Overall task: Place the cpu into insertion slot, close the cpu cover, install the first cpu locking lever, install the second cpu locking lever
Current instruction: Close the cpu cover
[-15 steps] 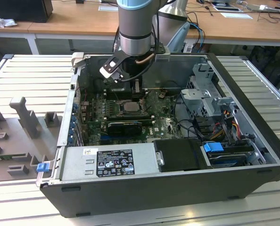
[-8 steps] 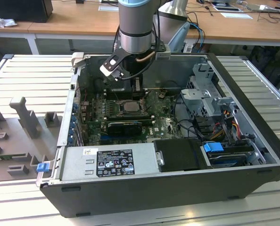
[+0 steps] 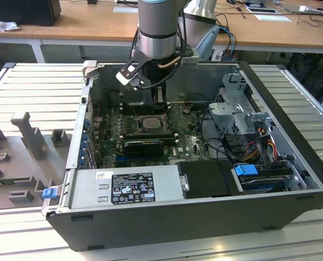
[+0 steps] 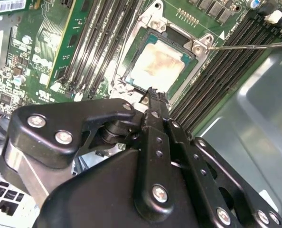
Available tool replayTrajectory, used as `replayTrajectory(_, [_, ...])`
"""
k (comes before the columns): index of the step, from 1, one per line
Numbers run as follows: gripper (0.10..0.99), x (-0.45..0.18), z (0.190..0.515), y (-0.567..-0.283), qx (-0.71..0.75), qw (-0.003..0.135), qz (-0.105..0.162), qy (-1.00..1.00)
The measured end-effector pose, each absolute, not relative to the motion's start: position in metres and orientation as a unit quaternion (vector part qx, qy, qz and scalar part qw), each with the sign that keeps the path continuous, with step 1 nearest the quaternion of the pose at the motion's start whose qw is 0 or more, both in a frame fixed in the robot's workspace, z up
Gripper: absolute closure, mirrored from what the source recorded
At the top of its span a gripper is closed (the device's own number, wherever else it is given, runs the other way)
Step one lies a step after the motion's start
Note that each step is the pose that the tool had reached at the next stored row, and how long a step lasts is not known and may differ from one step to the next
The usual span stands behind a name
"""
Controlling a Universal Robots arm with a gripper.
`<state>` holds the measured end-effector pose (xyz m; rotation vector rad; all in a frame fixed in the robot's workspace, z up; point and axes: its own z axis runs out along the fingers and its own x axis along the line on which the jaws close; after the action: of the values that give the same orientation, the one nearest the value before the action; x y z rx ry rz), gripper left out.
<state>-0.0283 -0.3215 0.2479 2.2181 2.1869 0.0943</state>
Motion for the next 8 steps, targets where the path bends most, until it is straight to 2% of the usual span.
replayTrajectory(8, [0.980, -0.0206, 0.2573, -0.3215, 0.712, 0.013, 0.030, 0.702])
